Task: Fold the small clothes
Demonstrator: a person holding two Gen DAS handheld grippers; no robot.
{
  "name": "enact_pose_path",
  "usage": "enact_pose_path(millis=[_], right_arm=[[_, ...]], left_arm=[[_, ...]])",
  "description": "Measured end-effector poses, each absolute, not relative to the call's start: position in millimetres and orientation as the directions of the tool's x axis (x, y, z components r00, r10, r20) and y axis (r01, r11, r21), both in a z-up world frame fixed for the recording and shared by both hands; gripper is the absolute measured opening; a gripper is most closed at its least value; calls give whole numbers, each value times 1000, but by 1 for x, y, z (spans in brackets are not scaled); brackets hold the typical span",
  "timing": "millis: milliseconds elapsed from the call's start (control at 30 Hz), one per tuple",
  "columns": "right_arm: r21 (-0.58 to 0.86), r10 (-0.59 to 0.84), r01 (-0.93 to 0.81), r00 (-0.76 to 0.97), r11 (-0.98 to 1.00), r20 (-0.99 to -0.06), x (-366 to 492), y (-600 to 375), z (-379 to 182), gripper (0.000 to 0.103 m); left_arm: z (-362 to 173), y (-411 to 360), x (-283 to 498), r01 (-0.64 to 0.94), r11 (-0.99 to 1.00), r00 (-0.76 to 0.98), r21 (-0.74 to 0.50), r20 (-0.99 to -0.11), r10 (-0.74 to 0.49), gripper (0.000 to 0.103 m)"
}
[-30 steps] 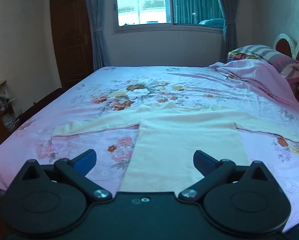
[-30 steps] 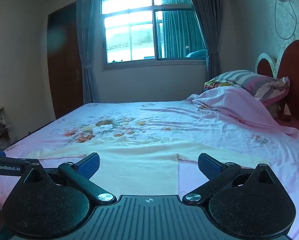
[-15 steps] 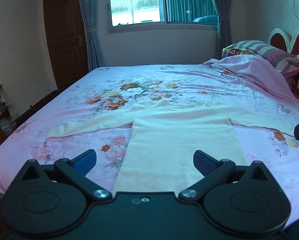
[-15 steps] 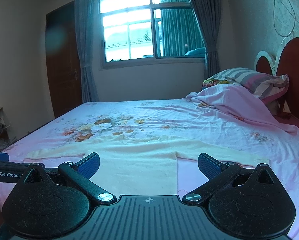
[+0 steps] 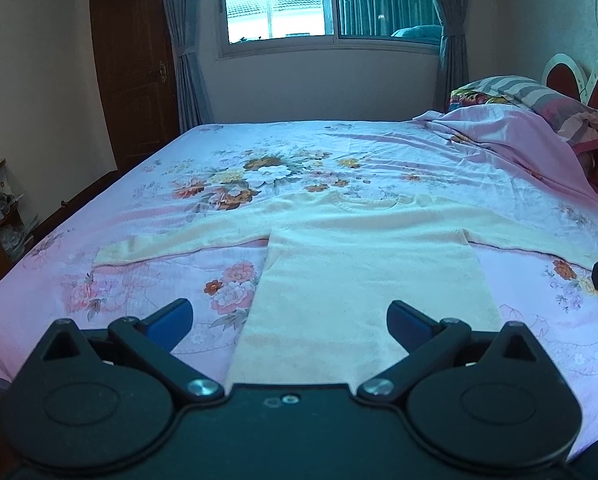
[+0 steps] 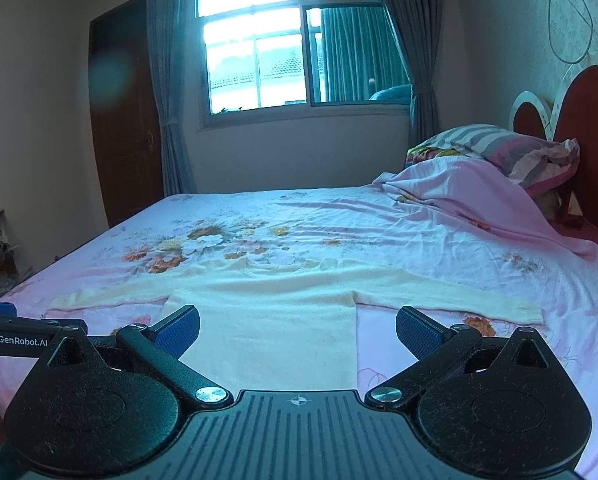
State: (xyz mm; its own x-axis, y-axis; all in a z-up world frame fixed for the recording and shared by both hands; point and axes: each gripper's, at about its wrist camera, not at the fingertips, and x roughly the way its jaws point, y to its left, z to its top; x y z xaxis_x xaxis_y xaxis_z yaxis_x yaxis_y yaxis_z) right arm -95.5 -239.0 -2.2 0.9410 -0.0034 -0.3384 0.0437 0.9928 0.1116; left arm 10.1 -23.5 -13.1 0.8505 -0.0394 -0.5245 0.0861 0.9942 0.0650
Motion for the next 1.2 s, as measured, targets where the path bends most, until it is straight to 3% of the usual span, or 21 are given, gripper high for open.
enact_pose_path(millis=[1200], right_arm=[[111,-19,69,917,991,-398,-82,-230,-30,103]], left_arm=[[-34,-12,34,48,997,812,68,-583,1,102]])
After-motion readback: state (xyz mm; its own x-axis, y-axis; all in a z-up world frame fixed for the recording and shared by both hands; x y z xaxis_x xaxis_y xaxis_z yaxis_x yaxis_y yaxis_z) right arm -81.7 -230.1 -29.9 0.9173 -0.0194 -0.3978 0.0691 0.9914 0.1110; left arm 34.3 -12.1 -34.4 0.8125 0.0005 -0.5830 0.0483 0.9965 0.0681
